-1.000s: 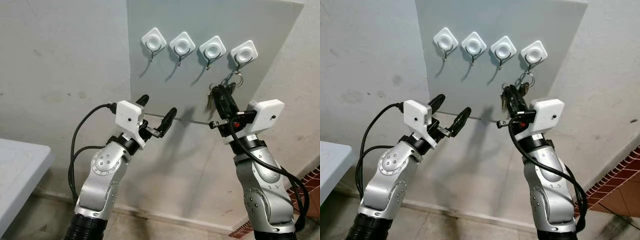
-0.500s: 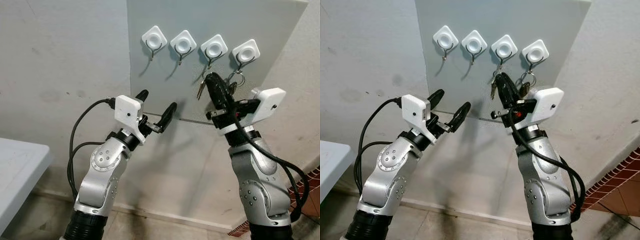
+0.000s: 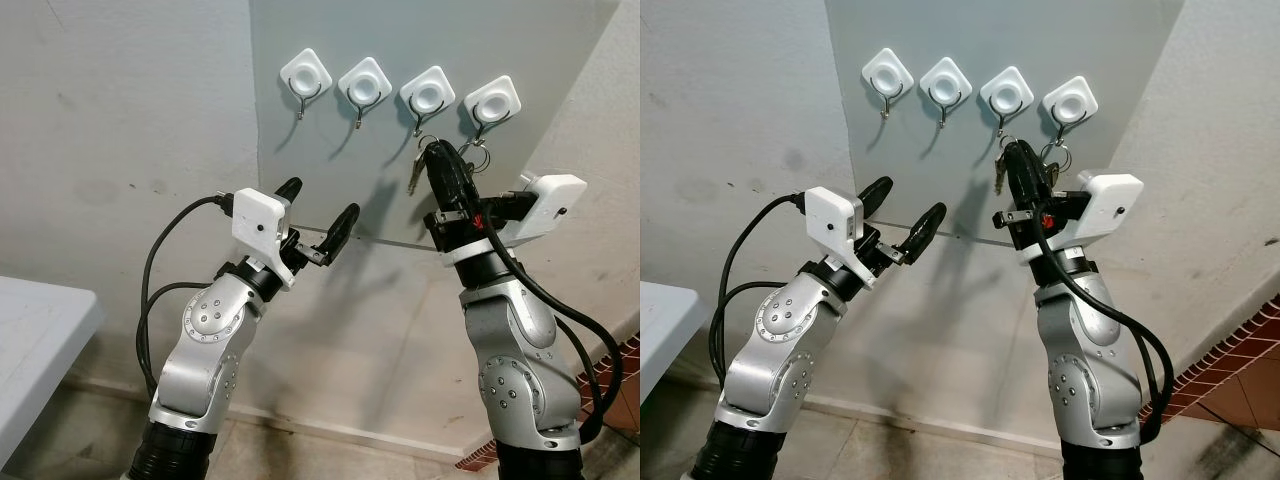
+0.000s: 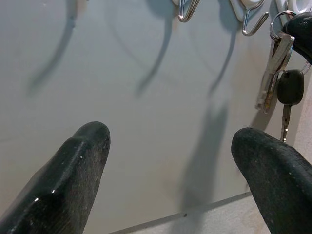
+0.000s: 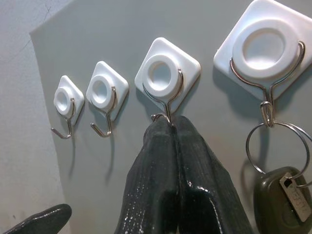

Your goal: Hang keys on a hook

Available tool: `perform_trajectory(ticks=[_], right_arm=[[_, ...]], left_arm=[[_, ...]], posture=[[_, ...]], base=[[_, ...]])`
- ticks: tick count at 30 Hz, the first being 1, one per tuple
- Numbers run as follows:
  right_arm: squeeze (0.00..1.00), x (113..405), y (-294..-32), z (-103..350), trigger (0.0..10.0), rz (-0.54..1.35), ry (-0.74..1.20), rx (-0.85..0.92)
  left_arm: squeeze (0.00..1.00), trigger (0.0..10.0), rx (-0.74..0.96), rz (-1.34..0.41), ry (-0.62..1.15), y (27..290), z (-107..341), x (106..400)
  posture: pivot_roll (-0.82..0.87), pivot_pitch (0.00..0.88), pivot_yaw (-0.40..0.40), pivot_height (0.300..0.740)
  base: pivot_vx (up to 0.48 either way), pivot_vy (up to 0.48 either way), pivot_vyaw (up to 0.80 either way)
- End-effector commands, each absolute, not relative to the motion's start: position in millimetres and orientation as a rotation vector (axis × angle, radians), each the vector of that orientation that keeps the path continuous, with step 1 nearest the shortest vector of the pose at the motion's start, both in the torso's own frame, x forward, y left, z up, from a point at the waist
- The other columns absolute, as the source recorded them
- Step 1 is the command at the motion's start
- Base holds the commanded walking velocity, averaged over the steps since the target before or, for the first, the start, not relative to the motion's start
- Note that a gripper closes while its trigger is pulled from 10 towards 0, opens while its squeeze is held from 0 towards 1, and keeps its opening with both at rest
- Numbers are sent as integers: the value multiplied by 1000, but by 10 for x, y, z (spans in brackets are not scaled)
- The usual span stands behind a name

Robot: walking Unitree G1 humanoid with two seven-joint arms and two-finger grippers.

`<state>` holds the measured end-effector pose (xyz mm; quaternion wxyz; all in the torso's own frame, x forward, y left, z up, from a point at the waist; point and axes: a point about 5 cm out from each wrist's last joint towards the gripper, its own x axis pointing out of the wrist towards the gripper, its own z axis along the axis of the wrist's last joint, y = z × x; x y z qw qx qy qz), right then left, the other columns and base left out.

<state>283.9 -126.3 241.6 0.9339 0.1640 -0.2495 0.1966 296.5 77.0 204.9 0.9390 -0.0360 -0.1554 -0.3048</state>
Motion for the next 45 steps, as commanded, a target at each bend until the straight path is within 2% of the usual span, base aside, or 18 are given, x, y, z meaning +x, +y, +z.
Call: perform_trajectory(ticks=[1,18,27,31,37,45], right_arm=[[0,2819,-1244,2490,10000,428,-531,327],[0,2876,-1199,2624,10000,421,-574,401],[0,2885,-1309,2430,10000,365,-480,601],[0,2863,-1316,2314,10000,369,-430,632],[0,2823,-1283,2233,10000,399,-391,646],[0,2761,-1135,2388,10000,533,-430,643]], left_arm=[[0,10000,-69,-645,-343,731,2126,2953],[0,10000,-79,-640,-344,733,2135,2957],[0,10000,-85,-635,-340,738,2130,2949],[0,10000,-84,-634,-341,740,2133,2951],[0,10000,-89,-635,-341,737,2140,2955],[0,10000,-90,-634,-337,733,2134,2949]], posture=[[-24,33,-40,740],[-24,39,-41,740],[-24,44,-44,740],[-25,46,-43,740],[-29,47,-40,740],[-25,46,-41,740]], base=[[0,0,0],[0,0,0],[0,0,0],[0,0,0],[0,0,0],[0,0,0]])
